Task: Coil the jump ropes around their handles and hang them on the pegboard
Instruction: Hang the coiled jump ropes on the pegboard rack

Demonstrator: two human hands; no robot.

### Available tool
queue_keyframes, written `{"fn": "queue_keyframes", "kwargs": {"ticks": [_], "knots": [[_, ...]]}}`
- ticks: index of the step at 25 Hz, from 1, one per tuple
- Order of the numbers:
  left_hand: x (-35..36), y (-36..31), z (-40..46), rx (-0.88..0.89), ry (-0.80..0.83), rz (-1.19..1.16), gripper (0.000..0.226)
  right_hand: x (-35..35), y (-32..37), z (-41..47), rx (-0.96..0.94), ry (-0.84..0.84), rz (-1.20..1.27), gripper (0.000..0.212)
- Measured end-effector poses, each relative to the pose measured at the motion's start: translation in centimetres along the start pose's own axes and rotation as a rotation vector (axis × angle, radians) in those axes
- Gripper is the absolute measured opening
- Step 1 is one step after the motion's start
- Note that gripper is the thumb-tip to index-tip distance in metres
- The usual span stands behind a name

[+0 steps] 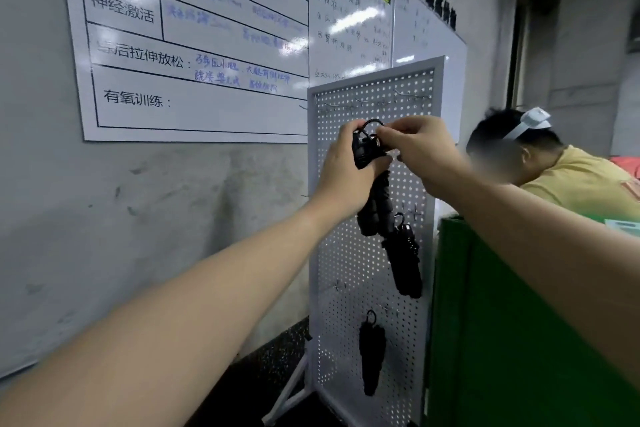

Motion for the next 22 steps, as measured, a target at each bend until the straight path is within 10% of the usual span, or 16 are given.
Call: {"fn": "queue_keyframes", "kwargs": {"ticks": [22], "knots": [[3.0,2.1,16.7,-0.096,0.265,-0.123,0.055,-5.7,-4.1,14.8,0.116,-0.156,-0.065,0.024]]}}
Point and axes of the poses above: each hand's wrist, its own z-axis towards the middle knuckle, its own x-axis out of the palm, y = z × x, the point moved 3 cm from there along z, towards the middle knuckle, and after that the axes turned 11 degrees about y, right-handed, at the moved point
